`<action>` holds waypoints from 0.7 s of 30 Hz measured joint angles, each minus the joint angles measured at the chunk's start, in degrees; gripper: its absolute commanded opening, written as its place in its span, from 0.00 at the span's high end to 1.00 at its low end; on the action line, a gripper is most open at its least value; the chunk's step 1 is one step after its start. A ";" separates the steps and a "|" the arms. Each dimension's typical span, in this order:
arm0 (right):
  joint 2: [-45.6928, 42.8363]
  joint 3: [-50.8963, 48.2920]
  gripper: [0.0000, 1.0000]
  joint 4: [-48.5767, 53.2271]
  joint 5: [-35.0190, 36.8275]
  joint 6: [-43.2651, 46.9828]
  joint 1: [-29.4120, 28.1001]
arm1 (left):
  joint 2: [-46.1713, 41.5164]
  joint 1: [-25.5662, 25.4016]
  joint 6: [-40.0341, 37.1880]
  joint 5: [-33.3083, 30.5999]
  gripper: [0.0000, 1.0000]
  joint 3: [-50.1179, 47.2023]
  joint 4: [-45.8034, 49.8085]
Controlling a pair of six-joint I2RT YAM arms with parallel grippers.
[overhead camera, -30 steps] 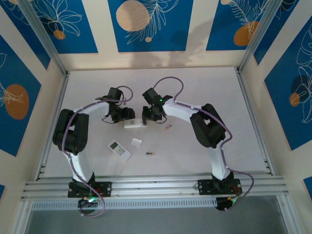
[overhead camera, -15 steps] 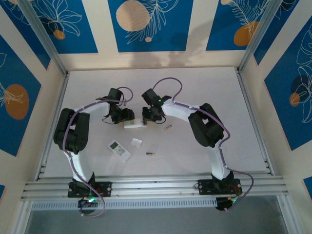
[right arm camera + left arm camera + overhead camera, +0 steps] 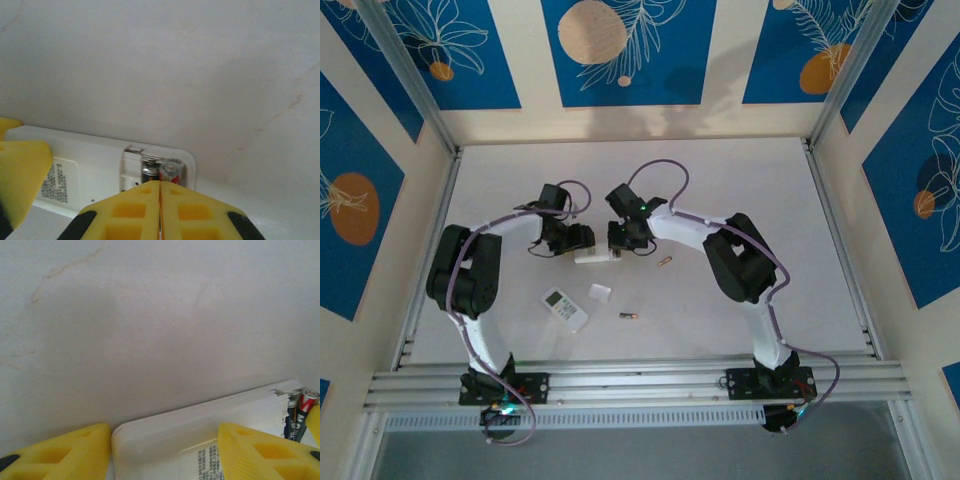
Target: Load the batteries into the remote control
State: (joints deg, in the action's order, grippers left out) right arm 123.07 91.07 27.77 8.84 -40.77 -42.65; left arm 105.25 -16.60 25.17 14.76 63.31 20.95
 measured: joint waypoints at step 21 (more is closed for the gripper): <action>0.63 5.66 0.87 7.04 -4.04 0.61 -0.44 | -1.27 0.02 1.49 0.00 0.42 -2.10 -2.54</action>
State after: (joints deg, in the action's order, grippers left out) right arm 123.70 96.73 34.81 4.80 -40.16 -43.09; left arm 103.98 -16.58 26.65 14.76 61.21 18.41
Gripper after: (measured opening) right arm 0.125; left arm 0.578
